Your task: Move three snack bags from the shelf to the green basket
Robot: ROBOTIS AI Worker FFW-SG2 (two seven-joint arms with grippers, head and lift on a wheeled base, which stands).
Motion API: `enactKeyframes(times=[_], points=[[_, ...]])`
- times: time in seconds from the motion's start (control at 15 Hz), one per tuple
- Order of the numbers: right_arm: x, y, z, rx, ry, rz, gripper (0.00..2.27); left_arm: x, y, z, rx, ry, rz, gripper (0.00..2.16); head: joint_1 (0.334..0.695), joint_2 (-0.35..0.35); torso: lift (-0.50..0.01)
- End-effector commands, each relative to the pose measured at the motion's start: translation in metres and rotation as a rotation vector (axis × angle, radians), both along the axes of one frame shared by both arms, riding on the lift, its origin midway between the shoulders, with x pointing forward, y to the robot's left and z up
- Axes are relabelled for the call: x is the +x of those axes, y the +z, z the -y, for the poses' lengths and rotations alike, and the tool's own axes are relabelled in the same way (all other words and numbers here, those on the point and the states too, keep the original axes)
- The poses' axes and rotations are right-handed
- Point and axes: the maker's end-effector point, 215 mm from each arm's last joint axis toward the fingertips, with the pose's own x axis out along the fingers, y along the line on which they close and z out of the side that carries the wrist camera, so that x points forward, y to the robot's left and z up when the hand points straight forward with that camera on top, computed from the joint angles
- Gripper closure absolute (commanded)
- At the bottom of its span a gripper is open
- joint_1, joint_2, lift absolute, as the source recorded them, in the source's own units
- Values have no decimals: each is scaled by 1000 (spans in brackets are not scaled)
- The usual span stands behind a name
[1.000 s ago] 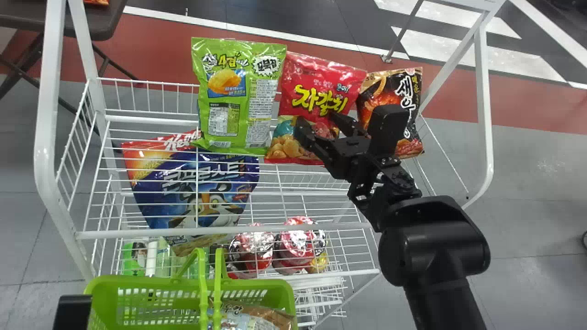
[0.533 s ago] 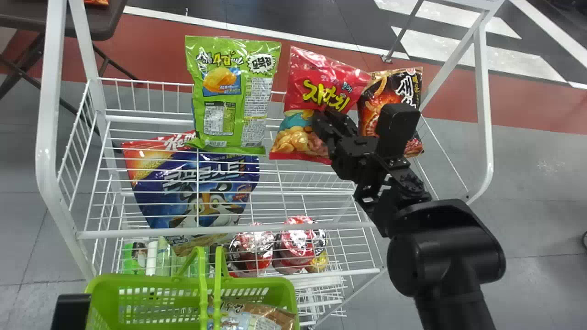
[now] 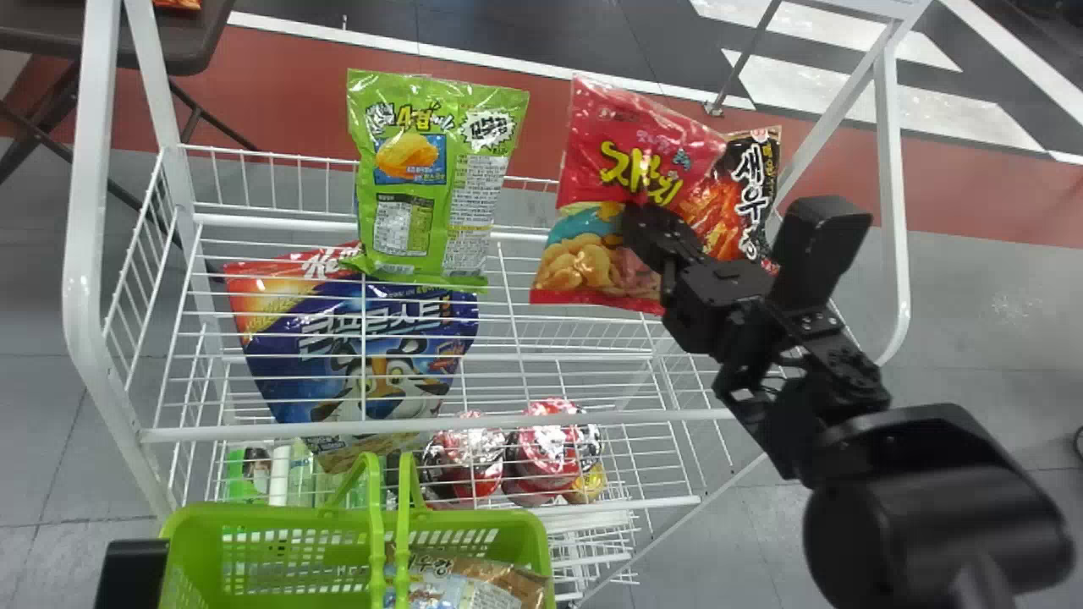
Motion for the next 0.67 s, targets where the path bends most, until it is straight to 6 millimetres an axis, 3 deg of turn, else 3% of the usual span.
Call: enactKeyframes(times=[0.0,0.27,0.4,0.47,0.6], points=[[-32,0,3,5,28,-100,2240,-1,3,1,-6,0,3,1754,695,-350,-43],[-119,-16,0,92,96,-363,2243,1,4,-1,-9,3,4,1754,695,-350,-43],[-177,-36,5,149,97,-562,2243,2,4,-1,-9,4,9,1754,695,-350,-43],[-195,-34,6,172,104,-603,2240,1,4,-1,-9,4,7,1754,695,-350,-43],[-200,-4,13,211,122,-545,2240,1,4,0,-11,2,7,1754,695,-350,-43]])
